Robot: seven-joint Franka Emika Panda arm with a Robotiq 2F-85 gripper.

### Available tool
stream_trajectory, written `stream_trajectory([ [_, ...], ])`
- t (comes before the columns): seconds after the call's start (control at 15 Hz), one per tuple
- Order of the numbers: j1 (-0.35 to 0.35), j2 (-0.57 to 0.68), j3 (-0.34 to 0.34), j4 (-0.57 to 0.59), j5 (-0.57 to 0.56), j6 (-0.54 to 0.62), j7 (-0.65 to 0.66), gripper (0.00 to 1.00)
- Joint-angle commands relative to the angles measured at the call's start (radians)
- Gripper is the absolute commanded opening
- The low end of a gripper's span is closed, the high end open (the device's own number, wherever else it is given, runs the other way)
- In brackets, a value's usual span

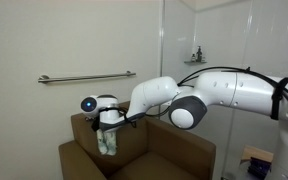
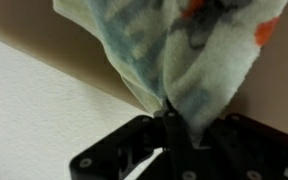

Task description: Use the towel from the seat to wipe the backrest of the sofa.

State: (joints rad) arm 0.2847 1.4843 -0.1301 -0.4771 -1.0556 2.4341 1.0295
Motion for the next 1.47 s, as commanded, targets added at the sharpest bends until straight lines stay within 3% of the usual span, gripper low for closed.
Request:
stream_trajectory([
  [0.0,0.061,0.001,0.073,-0.074,0.027,0.093,0.044,0.06],
  [0.27,0.077,0.014,0.179,-0.124,0.062,0.242,0.002,0.06],
  [0.47,0.058,0.018,0.203,-0.139,0.068,0.280,-0.027,0.06],
  [0.87,-0.041,0.018,0.109,-0.110,0.033,0.220,-0.043,0.06],
  [0.93,-0.037,0.017,0.022,-0.100,0.105,0.223,-0.062,0.06],
  [1.07,-0.050,0.014,-0.038,-0.098,0.124,0.216,-0.061,0.06],
  [1.13,-0.066,0.014,-0.013,-0.099,0.072,0.206,-0.038,0.06],
  [1.4,-0.060,0.014,-0.062,-0.096,0.071,0.183,-0.015,0.05],
])
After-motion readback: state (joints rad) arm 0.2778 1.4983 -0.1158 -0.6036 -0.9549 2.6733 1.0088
